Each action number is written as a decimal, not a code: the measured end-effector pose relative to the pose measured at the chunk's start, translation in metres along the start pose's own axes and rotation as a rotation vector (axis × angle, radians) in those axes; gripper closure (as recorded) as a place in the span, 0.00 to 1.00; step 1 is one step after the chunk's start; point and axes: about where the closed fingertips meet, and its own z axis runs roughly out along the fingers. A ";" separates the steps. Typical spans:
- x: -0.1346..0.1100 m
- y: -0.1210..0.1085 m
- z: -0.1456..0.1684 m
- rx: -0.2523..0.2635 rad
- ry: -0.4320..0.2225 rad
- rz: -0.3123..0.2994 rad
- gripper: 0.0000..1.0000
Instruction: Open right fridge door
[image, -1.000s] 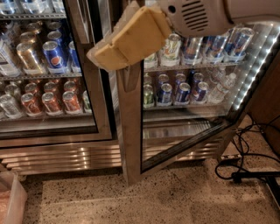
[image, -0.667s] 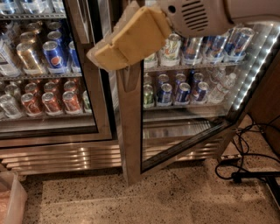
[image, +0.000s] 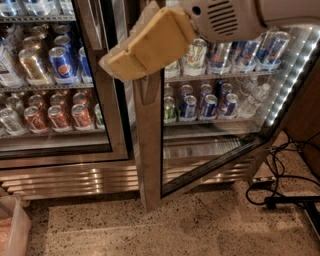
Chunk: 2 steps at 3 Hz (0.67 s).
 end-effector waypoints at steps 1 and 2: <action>0.000 0.000 0.000 0.000 0.000 0.000 0.00; 0.000 0.000 0.000 0.000 0.000 0.000 0.00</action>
Offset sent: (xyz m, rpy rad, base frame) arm -0.2226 -0.1457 0.0811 -0.3305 0.0788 -0.4759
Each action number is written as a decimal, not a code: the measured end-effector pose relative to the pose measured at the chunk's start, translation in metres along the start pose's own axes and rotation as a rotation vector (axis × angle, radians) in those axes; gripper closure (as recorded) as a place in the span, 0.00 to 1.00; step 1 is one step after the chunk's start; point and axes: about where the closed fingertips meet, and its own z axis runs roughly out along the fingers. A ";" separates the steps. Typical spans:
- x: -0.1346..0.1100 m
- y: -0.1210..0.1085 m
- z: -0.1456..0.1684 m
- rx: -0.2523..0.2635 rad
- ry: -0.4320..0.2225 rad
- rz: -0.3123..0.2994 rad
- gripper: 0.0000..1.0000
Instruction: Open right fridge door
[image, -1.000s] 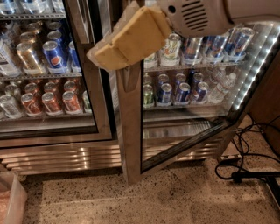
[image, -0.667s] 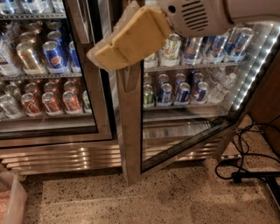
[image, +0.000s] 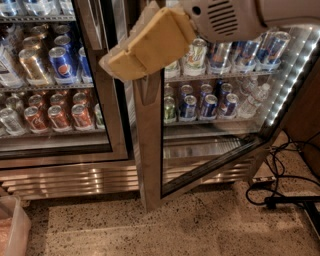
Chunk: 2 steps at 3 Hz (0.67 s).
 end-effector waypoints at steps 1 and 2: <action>0.000 0.000 0.000 0.000 0.000 0.000 0.00; 0.000 0.000 0.000 0.000 0.000 0.000 0.00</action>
Offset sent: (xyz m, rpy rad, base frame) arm 0.0056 0.0095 -0.0017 0.0076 0.0098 0.0393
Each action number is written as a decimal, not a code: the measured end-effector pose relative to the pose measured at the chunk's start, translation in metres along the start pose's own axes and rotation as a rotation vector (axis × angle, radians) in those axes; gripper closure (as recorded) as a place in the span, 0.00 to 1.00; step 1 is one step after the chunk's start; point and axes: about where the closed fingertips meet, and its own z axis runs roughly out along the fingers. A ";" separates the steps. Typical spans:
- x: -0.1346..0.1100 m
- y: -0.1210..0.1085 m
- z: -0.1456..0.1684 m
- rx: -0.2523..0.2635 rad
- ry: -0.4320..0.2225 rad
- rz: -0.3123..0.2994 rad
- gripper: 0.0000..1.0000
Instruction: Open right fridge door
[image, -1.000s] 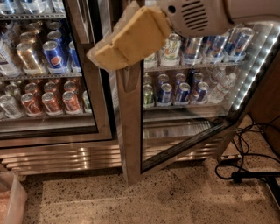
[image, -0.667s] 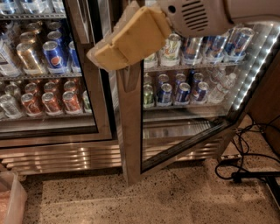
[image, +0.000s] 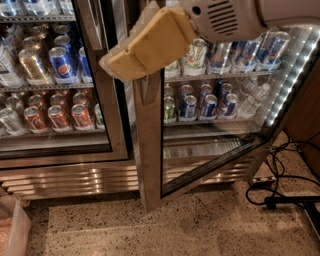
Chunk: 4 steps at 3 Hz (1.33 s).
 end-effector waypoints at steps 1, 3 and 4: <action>-0.009 0.002 0.007 0.006 -0.058 0.033 0.00; 0.000 0.033 0.011 -0.010 -0.085 0.105 0.00; 0.000 0.033 0.011 -0.010 -0.085 0.105 0.00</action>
Offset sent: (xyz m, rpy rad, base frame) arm 0.0099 -0.0166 -0.1166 0.2056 0.2452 -0.0586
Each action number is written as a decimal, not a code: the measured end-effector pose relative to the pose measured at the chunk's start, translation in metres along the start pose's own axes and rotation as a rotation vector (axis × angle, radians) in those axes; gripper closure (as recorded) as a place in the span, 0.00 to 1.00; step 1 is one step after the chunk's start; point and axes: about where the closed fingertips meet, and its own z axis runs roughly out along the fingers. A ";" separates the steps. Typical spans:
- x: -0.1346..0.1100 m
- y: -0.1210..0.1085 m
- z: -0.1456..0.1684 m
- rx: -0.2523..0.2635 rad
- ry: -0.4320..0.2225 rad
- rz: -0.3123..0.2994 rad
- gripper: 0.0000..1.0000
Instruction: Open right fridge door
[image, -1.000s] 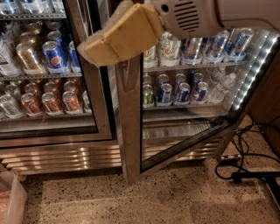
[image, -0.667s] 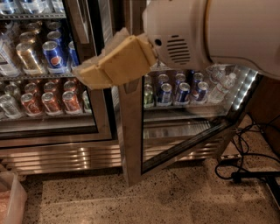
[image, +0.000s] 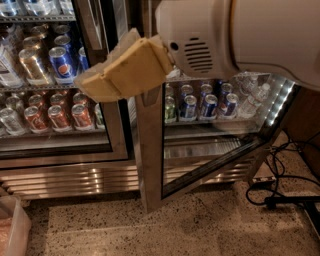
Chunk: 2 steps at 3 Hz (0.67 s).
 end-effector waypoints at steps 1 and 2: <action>0.000 0.000 0.000 0.000 0.000 0.000 0.00; 0.000 0.000 0.000 0.000 0.000 0.000 0.00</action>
Offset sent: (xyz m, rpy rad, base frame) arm -0.2780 -0.1803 -0.0478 -0.0346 0.2861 -0.8227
